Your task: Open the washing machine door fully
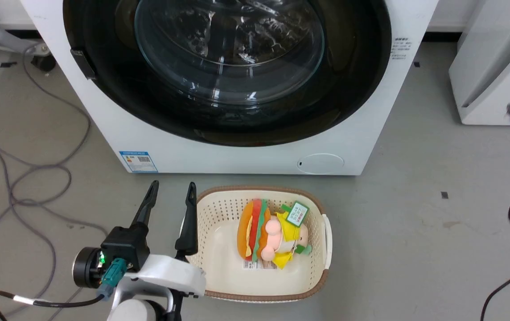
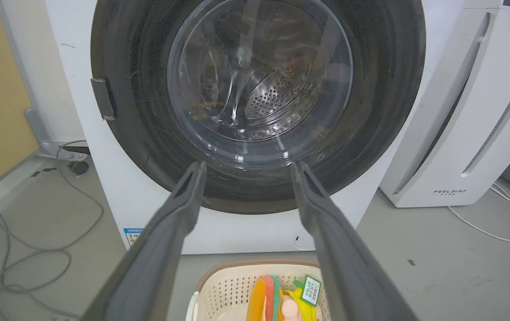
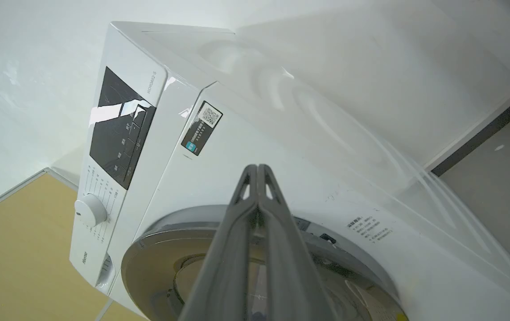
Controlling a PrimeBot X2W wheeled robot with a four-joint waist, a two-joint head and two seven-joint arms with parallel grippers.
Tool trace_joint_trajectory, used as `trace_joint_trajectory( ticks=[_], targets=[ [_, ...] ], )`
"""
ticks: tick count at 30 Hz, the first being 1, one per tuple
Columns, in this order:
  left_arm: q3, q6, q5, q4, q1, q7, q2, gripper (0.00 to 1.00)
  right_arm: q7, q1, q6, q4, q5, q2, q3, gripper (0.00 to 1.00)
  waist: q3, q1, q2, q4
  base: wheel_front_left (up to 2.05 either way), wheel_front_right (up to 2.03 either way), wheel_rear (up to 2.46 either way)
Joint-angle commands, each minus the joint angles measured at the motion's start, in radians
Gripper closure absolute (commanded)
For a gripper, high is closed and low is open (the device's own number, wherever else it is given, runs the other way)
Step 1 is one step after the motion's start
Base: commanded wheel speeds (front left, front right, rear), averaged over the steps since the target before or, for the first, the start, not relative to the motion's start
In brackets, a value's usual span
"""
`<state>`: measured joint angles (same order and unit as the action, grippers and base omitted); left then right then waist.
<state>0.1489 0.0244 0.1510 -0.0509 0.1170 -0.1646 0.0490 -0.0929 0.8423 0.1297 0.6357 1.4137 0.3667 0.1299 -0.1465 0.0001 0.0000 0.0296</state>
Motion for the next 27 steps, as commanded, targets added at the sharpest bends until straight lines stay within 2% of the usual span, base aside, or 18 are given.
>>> trace_joint_trajectory(
  ticks=[1,6,12,19,27],
  targets=[
    [0.006,0.003,0.007,0.003,0.019,-0.01,0.001,0.0,0.015,0.061,0.001,0.039,0.049,0.022,0.024,1.0,-0.01,-0.0001,0.0,0.003,0.0,0.0,0.0],
    [0.02,0.006,0.017,0.007,0.04,-0.02,0.001,0.0,0.098,0.218,0.001,0.165,0.13,0.057,0.12,1.0,-0.038,-0.0001,0.0,0.01,0.0,0.0,0.0],
    [0.033,0.01,0.029,0.009,0.06,-0.033,0.001,0.0,0.226,0.406,0.001,0.317,0.19,0.069,0.253,1.0,-0.07,-0.0001,0.0,0.011,0.0,0.0,0.0],
    [0.048,0.014,0.045,0.008,0.084,-0.047,0.001,0.0,0.368,0.552,0.001,0.409,0.25,0.073,0.403,1.0,-0.103,-0.0001,0.0,0.013,0.0,0.0,0.0],
    [0.072,0.018,0.065,0.004,0.111,-0.064,0.001,0.0,0.477,0.663,0.001,0.492,0.344,0.062,0.547,1.0,-0.135,-0.0001,0.0,0.028,0.0,0.0,0.0]
  ],
)
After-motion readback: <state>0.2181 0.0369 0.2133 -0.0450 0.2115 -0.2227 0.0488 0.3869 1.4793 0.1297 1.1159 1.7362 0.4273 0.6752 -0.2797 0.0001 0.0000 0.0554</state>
